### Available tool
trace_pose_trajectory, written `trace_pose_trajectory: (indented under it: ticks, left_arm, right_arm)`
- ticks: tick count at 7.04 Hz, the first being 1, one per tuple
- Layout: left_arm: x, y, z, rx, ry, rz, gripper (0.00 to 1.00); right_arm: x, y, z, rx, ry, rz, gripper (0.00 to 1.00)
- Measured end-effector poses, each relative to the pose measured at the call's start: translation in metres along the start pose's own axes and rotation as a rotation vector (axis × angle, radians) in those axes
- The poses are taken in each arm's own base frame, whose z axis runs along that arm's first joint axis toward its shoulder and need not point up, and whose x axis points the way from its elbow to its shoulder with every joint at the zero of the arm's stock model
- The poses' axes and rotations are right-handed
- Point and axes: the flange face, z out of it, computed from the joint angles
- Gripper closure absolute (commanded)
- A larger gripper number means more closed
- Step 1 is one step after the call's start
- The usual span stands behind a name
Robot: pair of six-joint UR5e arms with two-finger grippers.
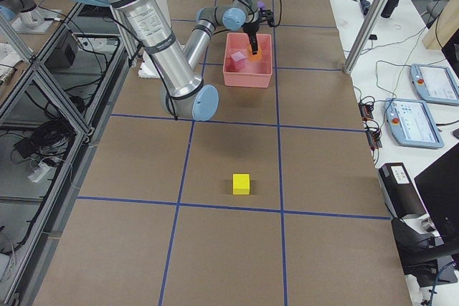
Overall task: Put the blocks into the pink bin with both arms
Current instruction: 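Drop orange cube into bin with right gripper while left reaches purple cube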
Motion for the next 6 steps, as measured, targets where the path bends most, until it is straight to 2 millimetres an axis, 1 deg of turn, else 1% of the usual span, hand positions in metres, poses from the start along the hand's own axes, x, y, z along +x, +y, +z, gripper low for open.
trace_pose_trajectory:
  ticks: [2, 4, 5, 6]
  left_arm:
    - [0.013, 0.031, 0.031, 0.044, -0.032, 0.001, 0.0]
    - [0.014, 0.059, 0.052, 0.054, -0.069, 0.003, 0.0]
    - [0.014, 0.072, 0.061, 0.057, -0.082, 0.006, 0.0]
    - [0.011, 0.08, 0.072, 0.06, -0.091, 0.009, 0.0]
  right_arm:
    - [0.0, 0.0, -0.005, 0.009, -0.009, -0.001, 0.01]
    - [0.005, -0.006, -0.012, 0.021, -0.014, 0.005, 0.01]
    - [0.01, -0.011, -0.017, 0.027, -0.015, 0.011, 0.01]
    - [0.018, -0.017, -0.021, 0.029, -0.014, 0.021, 0.01]
